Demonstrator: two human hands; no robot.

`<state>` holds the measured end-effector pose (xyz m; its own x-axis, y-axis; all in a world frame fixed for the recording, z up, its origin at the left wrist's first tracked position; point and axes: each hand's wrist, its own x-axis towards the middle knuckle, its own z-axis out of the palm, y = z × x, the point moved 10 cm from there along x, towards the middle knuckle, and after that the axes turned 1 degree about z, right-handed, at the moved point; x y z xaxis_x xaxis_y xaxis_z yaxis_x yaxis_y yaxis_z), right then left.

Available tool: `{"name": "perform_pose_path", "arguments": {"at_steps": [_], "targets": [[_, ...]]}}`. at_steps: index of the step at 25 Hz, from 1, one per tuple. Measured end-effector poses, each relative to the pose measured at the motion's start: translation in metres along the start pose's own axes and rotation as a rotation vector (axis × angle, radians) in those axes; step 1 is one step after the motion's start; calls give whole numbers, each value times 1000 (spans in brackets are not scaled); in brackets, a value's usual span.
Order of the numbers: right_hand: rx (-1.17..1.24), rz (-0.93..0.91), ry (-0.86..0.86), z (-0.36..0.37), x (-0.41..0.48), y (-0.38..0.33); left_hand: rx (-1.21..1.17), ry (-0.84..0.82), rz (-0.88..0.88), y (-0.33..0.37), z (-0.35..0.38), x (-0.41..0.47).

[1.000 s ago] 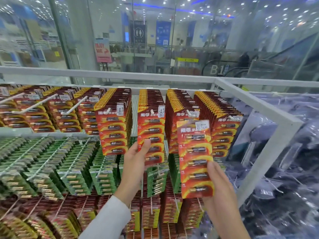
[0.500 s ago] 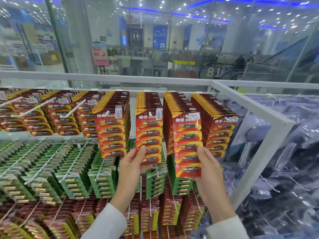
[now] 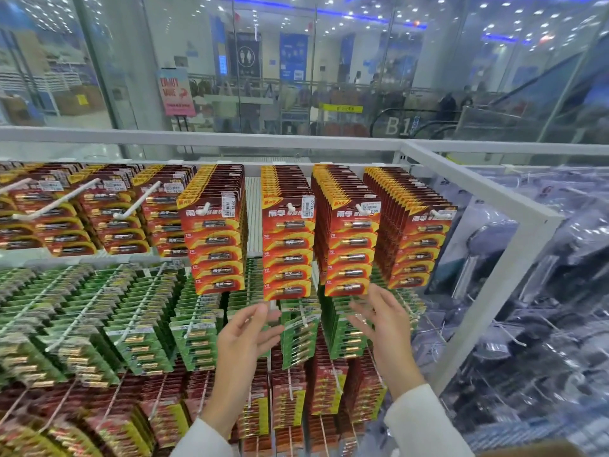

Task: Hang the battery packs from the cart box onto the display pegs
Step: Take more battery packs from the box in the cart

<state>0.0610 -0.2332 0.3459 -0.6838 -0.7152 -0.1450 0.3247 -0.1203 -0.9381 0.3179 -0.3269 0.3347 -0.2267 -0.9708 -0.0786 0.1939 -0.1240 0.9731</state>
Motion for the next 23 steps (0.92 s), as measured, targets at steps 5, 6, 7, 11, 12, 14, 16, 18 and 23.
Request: {"name": "perform_pose_path", "arguments": {"at_steps": [5,6,7,11,12,14,16,18,23], "targets": [[-10,114,155,-68,-32,67,6,-37,-251,-76,-18,-27],[-15,142,198,-86,-43,82,13,-43,-307,-95,-20,-36],[-12,181,234,-102,-54,95,30,-42,-341,-109,-22,-44],[112,294,432,-191,-118,142,98,-89,-534,-179,-5,-86],[123,310,460,-214,-134,150,111,-108,-576,-193,4,-96],[102,348,521,-251,-165,154,154,-174,-635,-216,28,-117],[124,364,648,-297,-193,161,206,-233,-675,-238,54,-136],[157,431,788,-342,-219,173,264,-272,-711,-265,83,-150],[227,551,922,-432,-251,190,392,-334,-806,-326,163,-184]]}}
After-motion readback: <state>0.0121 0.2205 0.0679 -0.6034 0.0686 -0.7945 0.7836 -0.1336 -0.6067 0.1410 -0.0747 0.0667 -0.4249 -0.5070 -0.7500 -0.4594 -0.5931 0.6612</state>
